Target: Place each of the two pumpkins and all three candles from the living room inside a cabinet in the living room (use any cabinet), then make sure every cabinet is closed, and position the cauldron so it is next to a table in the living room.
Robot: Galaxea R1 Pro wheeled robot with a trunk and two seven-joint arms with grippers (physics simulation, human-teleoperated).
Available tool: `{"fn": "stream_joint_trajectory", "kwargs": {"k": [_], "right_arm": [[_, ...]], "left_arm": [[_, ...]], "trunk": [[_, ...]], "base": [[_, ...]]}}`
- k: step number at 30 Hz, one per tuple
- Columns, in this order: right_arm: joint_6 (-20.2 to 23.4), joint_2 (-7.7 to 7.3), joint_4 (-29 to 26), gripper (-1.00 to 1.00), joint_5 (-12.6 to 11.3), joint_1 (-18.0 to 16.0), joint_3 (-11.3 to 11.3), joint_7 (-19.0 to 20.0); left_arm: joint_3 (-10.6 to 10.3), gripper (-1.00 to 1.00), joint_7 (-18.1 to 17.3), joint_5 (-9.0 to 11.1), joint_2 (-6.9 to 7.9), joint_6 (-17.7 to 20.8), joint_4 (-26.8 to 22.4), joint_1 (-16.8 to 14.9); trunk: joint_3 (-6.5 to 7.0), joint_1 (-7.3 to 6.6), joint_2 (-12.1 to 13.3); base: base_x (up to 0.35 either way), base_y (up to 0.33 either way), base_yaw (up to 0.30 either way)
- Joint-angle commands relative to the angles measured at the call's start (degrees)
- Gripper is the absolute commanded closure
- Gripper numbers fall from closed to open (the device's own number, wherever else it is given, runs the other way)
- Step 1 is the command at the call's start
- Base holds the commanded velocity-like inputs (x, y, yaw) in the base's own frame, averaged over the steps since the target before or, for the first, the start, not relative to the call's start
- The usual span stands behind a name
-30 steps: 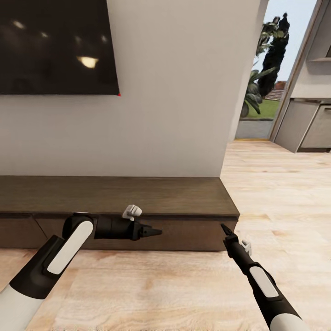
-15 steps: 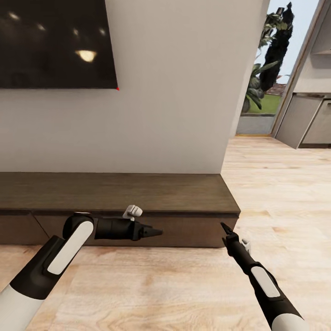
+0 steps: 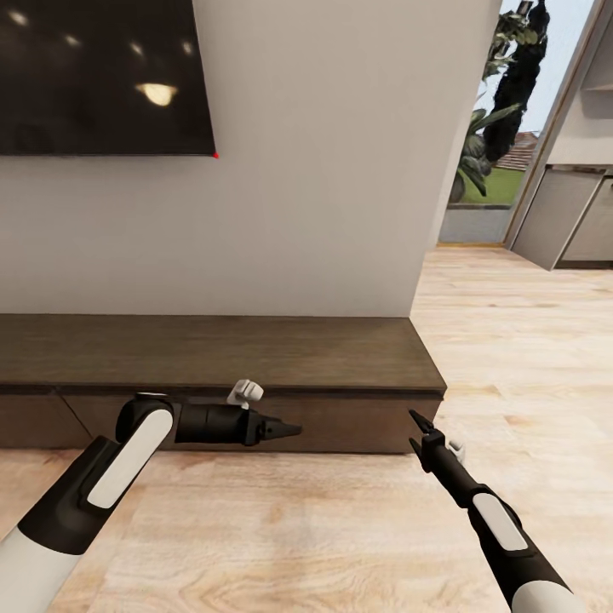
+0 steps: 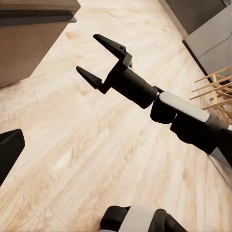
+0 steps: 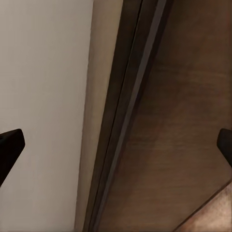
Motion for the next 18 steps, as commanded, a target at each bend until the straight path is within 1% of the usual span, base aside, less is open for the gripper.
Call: {"fn": "stream_joint_trajectory", "kwargs": {"k": [1, 11, 15, 18], "right_arm": [[0.5, 0.02, 0.0, -1.00, -0.5, 0.0, -0.1, 0.1], [0.7, -0.05, 0.0, -1.00, -0.5, 0.0, -0.1, 0.1], [0.7, -0.01, 0.0, -1.00, -0.5, 0.0, -0.1, 0.1], [0.8, -0.04, 0.0, -1.00, -0.5, 0.0, -0.1, 0.1]], "left_arm": [[0.0, -1.00, -0.4, -0.3, 0.03, 0.1, 0.0, -0.1], [-0.1, -1.00, -0.4, -0.3, 0.02, 0.1, 0.0, -0.1], [-0.1, -1.00, -0.4, -0.4, 0.02, 0.1, 0.0, -0.1], [-0.4, -1.00, -0.4, -0.4, 0.02, 0.1, 0.0, -0.1]], "trunk": [[-0.05, -0.01, 0.0], [-0.05, -0.01, 0.0], [-0.05, -0.01, 0.0], [-0.05, -0.01, 0.0]], "base": [[0.000, 0.000, 0.000], [0.105, 0.000, 0.000], [0.201, 0.000, 0.000], [0.129, -0.023, 0.000]]}}
